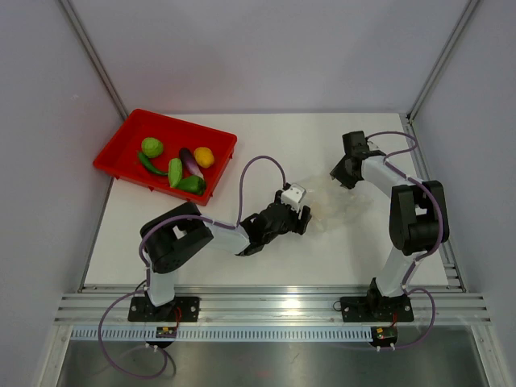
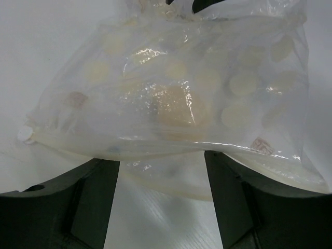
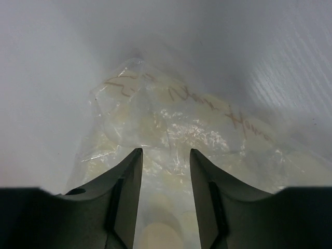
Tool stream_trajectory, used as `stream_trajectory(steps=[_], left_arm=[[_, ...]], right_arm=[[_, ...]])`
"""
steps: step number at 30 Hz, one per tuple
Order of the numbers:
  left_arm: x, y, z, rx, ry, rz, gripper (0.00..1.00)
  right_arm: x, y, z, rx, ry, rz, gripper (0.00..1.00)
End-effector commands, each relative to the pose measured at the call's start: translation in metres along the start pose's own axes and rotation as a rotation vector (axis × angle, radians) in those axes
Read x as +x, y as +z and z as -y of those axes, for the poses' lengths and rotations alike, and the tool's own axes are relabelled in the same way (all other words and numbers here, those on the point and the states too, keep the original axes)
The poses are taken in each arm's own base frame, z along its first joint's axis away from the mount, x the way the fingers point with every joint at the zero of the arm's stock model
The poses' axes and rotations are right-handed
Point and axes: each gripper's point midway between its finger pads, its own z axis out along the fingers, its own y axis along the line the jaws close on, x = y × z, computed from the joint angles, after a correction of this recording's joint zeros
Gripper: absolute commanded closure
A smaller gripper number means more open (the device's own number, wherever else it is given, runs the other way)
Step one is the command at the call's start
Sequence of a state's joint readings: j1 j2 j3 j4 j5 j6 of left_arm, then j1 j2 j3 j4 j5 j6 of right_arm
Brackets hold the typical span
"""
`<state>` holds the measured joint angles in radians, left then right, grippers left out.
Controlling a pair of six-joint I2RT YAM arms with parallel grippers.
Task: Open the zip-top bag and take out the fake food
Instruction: Adjust the zipper food storage bag at the center of the board.
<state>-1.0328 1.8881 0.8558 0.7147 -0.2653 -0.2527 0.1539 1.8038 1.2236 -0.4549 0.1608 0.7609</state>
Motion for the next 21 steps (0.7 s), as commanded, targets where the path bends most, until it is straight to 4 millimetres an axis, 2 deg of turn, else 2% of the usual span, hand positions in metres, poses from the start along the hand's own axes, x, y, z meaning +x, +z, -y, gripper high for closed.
stream_trajectory(steps=[1,4,8,12,21], left_arm=[[-0.023,0.007,0.001,0.013,0.023,0.127,0.3],[-0.019,0.01,0.0,0.007,0.021,0.122,0.29],[-0.02,0.01,0.0,0.013,0.002,0.129,0.28],[-0.023,0.01,-0.003,-0.002,-0.002,0.141,0.27],[-0.021,0.013,-0.005,-0.014,0.0,0.128,0.27]], right_arm=[[-0.012,-0.019,-0.012,-0.071,0.008,0.033,0.5],[-0.016,-0.031,-0.012,-0.089,0.014,0.058,0.44],[-0.021,-0.05,-0.014,-0.126,0.022,0.09,0.43],[-0.017,-0.066,-0.022,-0.179,0.009,0.102,0.43],[-0.005,-0.062,-0.034,-0.201,-0.039,0.072,0.44]])
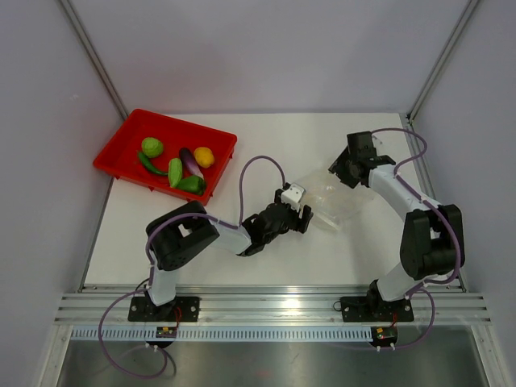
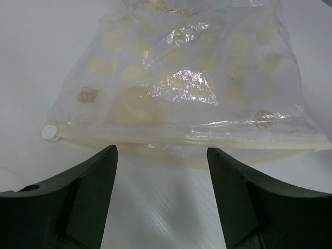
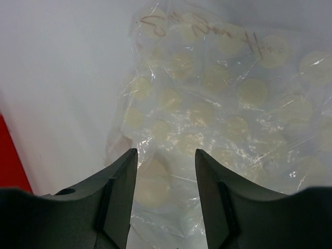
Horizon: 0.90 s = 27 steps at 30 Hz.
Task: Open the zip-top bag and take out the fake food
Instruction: Adjust the zipper food storage bag at the center of the board.
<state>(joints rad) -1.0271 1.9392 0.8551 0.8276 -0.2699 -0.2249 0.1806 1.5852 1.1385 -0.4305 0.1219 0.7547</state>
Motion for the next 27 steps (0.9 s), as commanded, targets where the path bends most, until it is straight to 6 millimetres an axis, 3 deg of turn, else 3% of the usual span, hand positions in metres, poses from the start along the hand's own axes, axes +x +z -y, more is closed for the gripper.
stream_trajectory(steps=[1,8,27], left_arm=[[-0.015,0.006,-0.004,-0.023,-0.009,0.063,0.26],[-0.014,0.01,-0.009,-0.055,-0.009,0.081,0.24],[-0.029,0.02,0.007,0.014,0.004,0.115,0.21]], right_arm=[[0.005,0.0,-0.018,-0.051,-0.043,-0.005,0.45],[0.016,0.008,-0.026,-0.055,-0.078,-0.032,0.45],[0.048,0.035,-0.023,-0.024,-0.11,-0.134,0.5]])
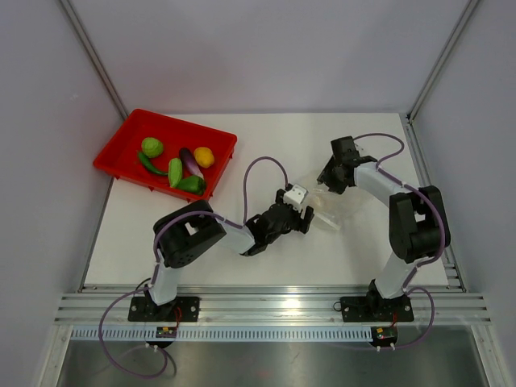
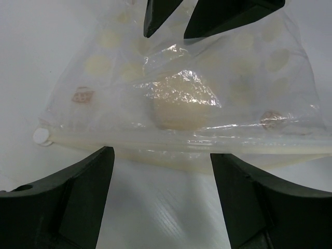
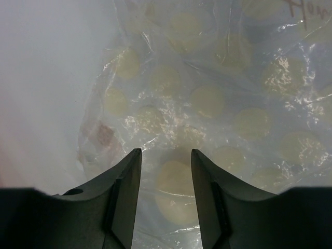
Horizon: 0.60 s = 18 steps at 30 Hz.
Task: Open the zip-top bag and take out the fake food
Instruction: Adjust the zipper food storage bag at the center of the board.
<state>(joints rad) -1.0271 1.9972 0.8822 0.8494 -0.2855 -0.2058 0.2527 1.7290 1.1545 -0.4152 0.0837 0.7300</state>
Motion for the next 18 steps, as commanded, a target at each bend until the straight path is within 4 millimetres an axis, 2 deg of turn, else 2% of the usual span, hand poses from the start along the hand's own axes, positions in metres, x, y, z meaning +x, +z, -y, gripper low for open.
stream_trajectory(steps=[1,18], left_arm=[[-0.039,0.01,0.01,0.034,-0.017,0.117,0.21],[-0.037,0.019,0.026,0.092,-0.051,0.079,0.2]], right_arm=[[-0.001,0.001,-0.016,-0.036,-0.016,-0.007,0.5],[0.018,0.003,-0.005,0.028,-0.017,-0.045,0.54]])
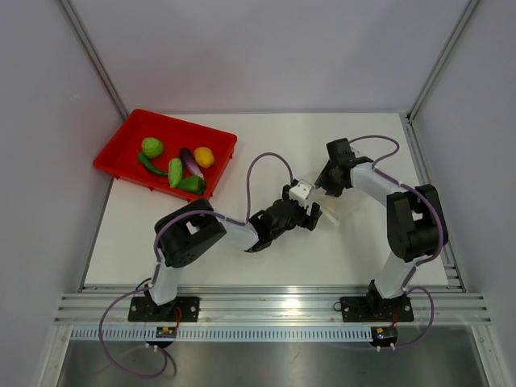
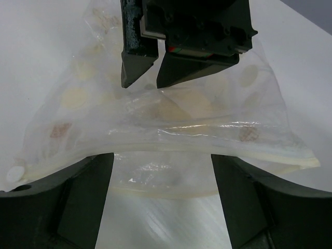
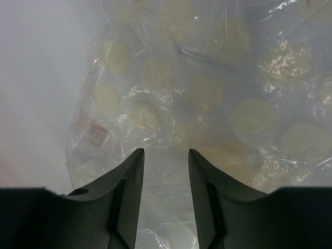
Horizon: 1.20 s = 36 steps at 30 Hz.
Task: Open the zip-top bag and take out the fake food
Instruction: Adjust the zipper food storage bag at the center of the board, then pick up the food from the zipper food storage bag.
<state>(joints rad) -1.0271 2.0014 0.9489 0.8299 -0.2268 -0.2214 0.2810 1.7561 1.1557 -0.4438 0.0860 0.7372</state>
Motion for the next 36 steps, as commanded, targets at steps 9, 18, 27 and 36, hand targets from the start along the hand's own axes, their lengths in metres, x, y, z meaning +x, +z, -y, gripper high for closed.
stream_trajectory(steps=[9,18,27,36], left_arm=[[-0.003,0.013,0.0,-0.014,-0.006,0.021,0.2],[-0.004,0.014,-0.001,-0.018,-0.01,0.021,0.2],[-0.005,0.014,0.001,-0.013,-0.011,0.018,0.2],[-0.009,0.012,0.003,0.001,-0.013,0.021,0.2]], right_arm=[[-0.016,-0.011,0.002,0.077,-0.043,0.089,0.47],[-0.024,-0.022,0.008,0.141,-0.083,0.118,0.46],[-0.022,-0.033,0.01,0.229,-0.191,0.127,0.48],[-0.02,-0.031,0.023,0.306,-0.195,0.13,0.48]])
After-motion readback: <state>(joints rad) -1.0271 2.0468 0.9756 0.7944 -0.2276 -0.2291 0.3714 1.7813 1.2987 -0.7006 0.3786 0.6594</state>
